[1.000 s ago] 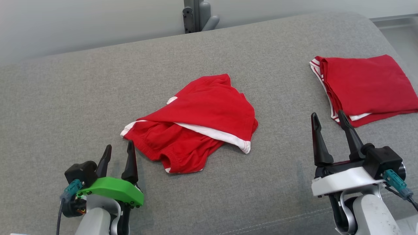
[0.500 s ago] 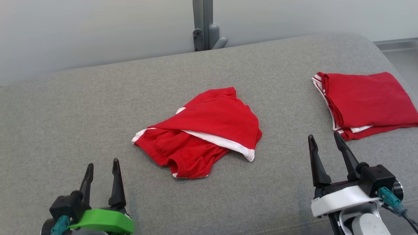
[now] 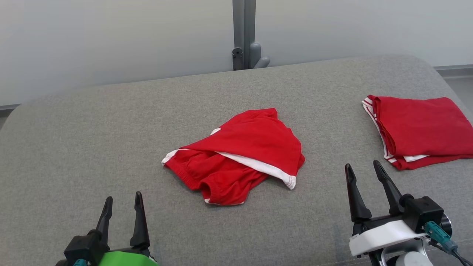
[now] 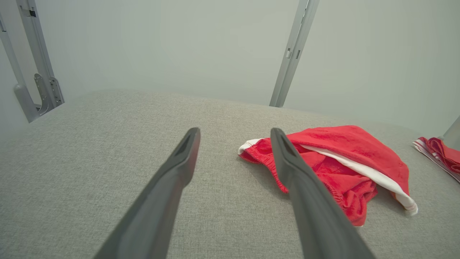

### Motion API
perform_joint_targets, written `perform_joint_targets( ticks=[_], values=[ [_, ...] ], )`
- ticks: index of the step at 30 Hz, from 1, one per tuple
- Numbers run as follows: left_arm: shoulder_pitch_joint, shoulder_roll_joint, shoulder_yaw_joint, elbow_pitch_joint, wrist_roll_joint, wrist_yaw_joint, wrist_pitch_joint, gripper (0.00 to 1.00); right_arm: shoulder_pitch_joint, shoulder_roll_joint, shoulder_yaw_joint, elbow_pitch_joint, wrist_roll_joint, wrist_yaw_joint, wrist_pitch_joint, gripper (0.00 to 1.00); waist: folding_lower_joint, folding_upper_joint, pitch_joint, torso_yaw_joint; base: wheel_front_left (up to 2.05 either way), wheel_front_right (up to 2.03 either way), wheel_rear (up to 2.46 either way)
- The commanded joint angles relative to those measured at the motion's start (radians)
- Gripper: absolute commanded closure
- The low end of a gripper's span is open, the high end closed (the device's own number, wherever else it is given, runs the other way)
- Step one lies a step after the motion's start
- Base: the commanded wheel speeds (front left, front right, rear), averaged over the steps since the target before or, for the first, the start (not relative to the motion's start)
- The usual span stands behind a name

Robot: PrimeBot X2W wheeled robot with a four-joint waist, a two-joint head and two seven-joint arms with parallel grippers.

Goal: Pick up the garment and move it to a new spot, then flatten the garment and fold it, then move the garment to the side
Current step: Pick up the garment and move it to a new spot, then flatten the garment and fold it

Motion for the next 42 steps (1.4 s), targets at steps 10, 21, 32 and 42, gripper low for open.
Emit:
perform_joint_targets(
  ticks=[10, 21, 32, 42],
  values=[
    [0.011, 0.0, -0.006, 0.002, 0.008, -0.002, 0.0, 0.0, 0.003, -0.002, 0.004, 0.01, -0.002, -0.001, -0.003, 0.0, 0.0, 0.0101, 0.006, -0.001, 0.0, 0.0, 0.0],
    [-0.155, 0.0, -0.054, 0.176, -0.005, -0.042, 0.016, 0.0, -0.022, -0.002, 0.011, 0.013, -0.004, -0.001, -0.003, 0.0, 0.0, 0.0101, 0.049, -0.001, 0.0, 0.0, 0.0],
    [-0.368, 0.001, -0.073, 0.404, -0.137, -0.05, 0.053, 0.0, -0.078, -0.002, 0.04, 0.031, 0.007, -0.001, -0.003, 0.0, 0.0, 0.0101, 0.129, -0.043, 0.0, 0.0, 0.0],
    [-0.582, 0.002, -0.014, 0.626, -0.303, -0.056, 0.179, 0.0, -0.124, -0.002, 0.045, 0.042, 0.013, -0.001, -0.003, 0.0, 0.0, 0.0101, 0.207, -0.072, 0.0, 0.0, 0.0]
  ],
)
